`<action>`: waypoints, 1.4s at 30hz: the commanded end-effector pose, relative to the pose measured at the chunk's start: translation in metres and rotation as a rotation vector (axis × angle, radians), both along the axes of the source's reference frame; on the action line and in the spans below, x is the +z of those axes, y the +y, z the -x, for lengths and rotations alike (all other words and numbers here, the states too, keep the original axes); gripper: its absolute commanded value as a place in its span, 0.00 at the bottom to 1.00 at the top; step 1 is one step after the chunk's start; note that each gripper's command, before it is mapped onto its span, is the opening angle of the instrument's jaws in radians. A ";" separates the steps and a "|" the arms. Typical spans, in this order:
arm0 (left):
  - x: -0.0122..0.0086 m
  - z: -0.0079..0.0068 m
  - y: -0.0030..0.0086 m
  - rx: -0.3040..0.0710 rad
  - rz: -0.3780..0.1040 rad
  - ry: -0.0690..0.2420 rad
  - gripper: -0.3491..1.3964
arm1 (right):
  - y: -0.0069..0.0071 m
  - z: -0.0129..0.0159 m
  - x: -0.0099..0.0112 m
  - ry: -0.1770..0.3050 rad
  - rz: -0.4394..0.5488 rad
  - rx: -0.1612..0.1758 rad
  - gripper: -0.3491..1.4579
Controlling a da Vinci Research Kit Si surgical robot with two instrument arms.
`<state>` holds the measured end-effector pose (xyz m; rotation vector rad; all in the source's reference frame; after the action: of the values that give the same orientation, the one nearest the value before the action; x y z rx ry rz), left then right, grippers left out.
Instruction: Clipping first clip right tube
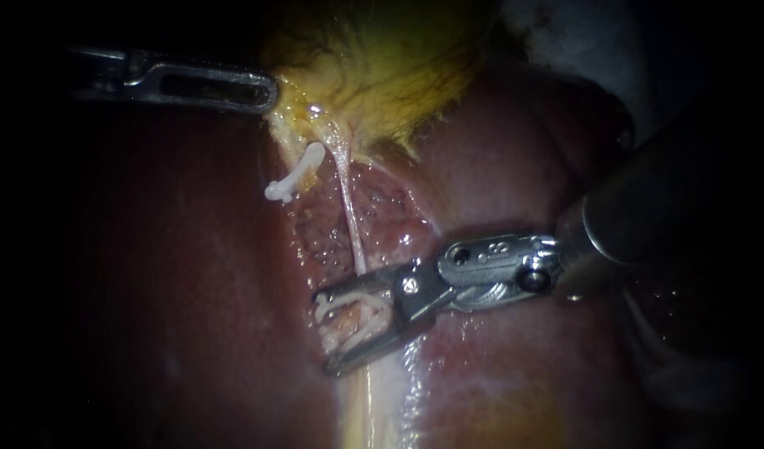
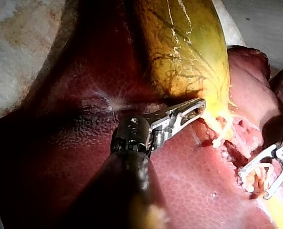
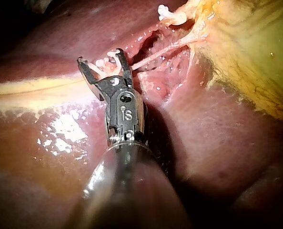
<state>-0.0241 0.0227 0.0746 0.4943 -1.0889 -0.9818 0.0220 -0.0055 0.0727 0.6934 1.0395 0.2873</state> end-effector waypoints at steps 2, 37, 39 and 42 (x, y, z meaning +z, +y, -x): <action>0.0000 0.0000 0.0000 0.000 0.000 0.000 0.00 | 0.0000 0.0000 -0.0001 0.000 -0.001 0.000 0.46; -0.0001 -0.0002 0.0000 0.001 0.000 0.000 0.00 | 0.0048 0.0082 0.0019 0.076 -0.171 0.062 0.47; -0.0002 -0.0002 0.0000 0.001 0.000 0.000 0.00 | 0.0049 0.0082 0.0027 0.073 -0.179 0.066 0.47; -0.0002 -0.0002 0.0000 0.001 0.000 0.000 0.00 | 0.0050 0.0081 0.0037 0.076 -0.193 0.075 0.47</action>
<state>-0.0238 0.0226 0.0745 0.4949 -1.0889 -0.9813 0.0140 -0.0005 0.0767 0.8492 1.1244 0.4395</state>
